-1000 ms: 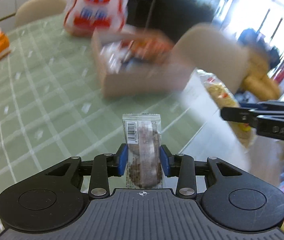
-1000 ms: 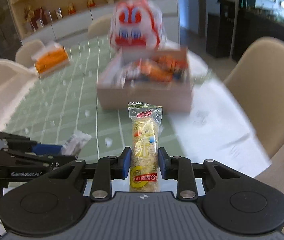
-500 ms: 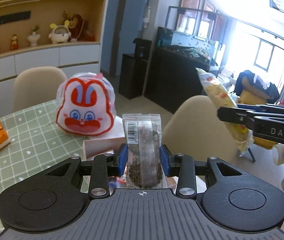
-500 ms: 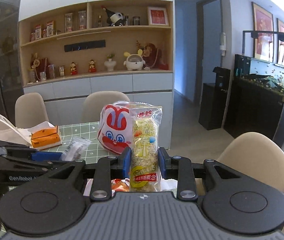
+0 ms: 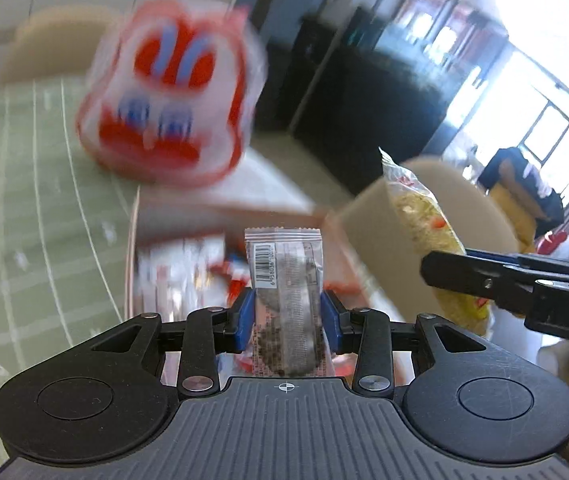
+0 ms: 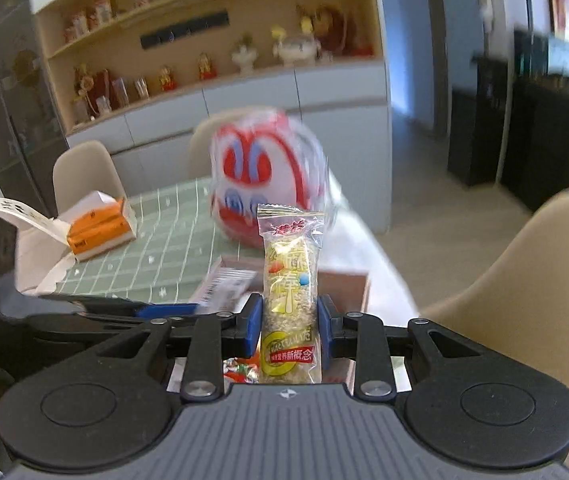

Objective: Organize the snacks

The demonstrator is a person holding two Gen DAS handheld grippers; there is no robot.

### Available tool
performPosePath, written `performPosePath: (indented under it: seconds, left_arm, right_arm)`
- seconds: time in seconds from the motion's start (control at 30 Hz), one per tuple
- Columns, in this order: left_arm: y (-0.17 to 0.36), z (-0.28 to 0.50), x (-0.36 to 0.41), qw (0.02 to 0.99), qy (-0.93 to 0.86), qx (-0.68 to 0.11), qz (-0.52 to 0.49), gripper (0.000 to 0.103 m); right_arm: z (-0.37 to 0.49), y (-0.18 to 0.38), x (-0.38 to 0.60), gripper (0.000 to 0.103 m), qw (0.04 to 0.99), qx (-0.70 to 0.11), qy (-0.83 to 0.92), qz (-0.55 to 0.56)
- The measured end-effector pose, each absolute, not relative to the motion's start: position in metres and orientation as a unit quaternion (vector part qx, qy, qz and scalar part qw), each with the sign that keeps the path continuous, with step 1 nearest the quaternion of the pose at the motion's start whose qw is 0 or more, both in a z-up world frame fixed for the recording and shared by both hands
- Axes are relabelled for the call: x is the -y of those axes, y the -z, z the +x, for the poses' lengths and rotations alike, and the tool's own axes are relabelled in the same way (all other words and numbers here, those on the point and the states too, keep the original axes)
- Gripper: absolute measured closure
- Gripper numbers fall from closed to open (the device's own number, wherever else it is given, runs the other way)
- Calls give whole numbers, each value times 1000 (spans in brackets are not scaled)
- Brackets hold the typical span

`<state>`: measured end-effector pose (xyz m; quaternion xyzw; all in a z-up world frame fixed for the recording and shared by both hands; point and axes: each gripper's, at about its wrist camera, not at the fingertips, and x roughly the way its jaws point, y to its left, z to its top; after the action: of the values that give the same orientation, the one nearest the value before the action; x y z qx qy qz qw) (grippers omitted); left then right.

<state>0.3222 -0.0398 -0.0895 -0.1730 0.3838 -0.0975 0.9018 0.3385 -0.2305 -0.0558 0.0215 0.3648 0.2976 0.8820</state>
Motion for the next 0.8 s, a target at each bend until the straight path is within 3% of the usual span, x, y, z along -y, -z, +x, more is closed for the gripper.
performPosePath:
  seconds: [0.23,0.43,0.6,0.8]
  left_arm:
    - [107,334,30,904,54,-384,-178,63]
    - [75,300,23,927,19,-338,-160,64]
    - [68,238,24,935,5,-316,-161,64]
    - [80,149,39,939,-19,-323,-117,64]
  right_arm:
    - [366,140,198,74,850,-438,-292,17]
    - [355,144,195,72,863,-413,-291,-5]
    - [307,108,216,45,897,-339,-283,0]
    - [216,86,230,40,920,-294,-257,0]
